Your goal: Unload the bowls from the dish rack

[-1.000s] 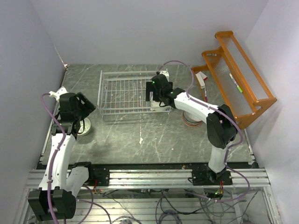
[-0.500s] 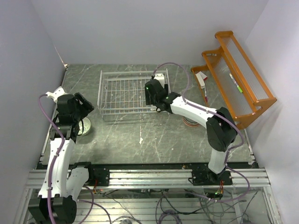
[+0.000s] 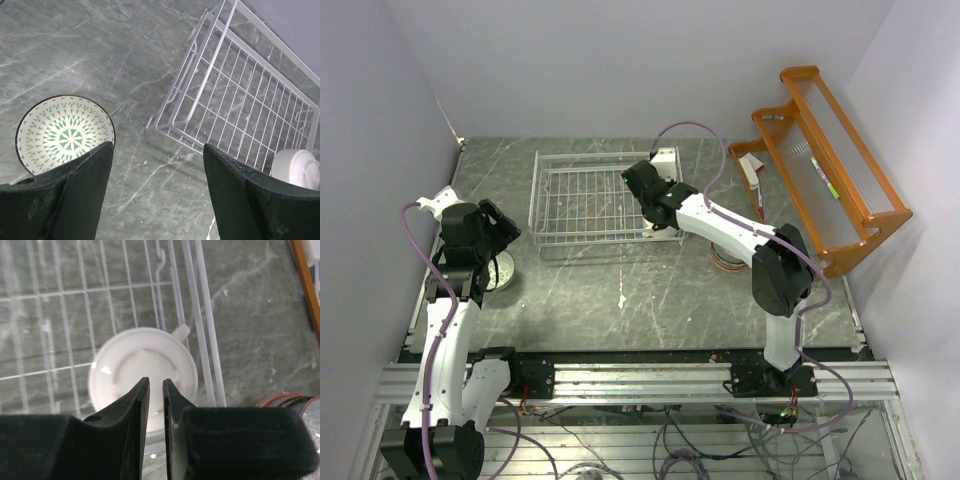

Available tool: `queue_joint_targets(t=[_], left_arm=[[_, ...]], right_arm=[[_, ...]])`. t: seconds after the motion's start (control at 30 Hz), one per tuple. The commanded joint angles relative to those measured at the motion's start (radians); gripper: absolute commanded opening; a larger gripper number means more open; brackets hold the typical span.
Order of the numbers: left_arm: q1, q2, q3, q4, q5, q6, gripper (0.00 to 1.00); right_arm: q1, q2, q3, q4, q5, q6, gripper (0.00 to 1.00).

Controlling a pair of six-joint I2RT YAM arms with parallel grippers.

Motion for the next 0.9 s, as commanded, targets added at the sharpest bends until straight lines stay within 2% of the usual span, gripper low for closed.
queue_joint_targets(t=[0.0,0.53,0.63,0.77,0.87], left_arm=[[0.01,-0.002,0.019,0.006,0.006,0.009,0.83],[0.009,0.0,0.008,0.019,0.022,0.007,0.83],[0.011,0.007,0.007,0.022,0.024,0.005,0.83],[0.01,0.012,0.004,0.03,0.033,0.002,0.83],[0.01,0.011,0.003,0.027,0.032,0.003,0.83]], right_arm=[[0.007,0.067,0.036,-0.187,0.107,0.075,0.17],[0.008,0.146,0.056,-0.197,0.14,0.056,0.14],[0.01,0.111,0.047,-0.196,0.148,0.064,0.12],[0.006,0.038,-0.042,-0.075,0.073,-0.004,0.12],[0.01,0.033,-0.033,-0.126,0.095,0.032,0.12]])
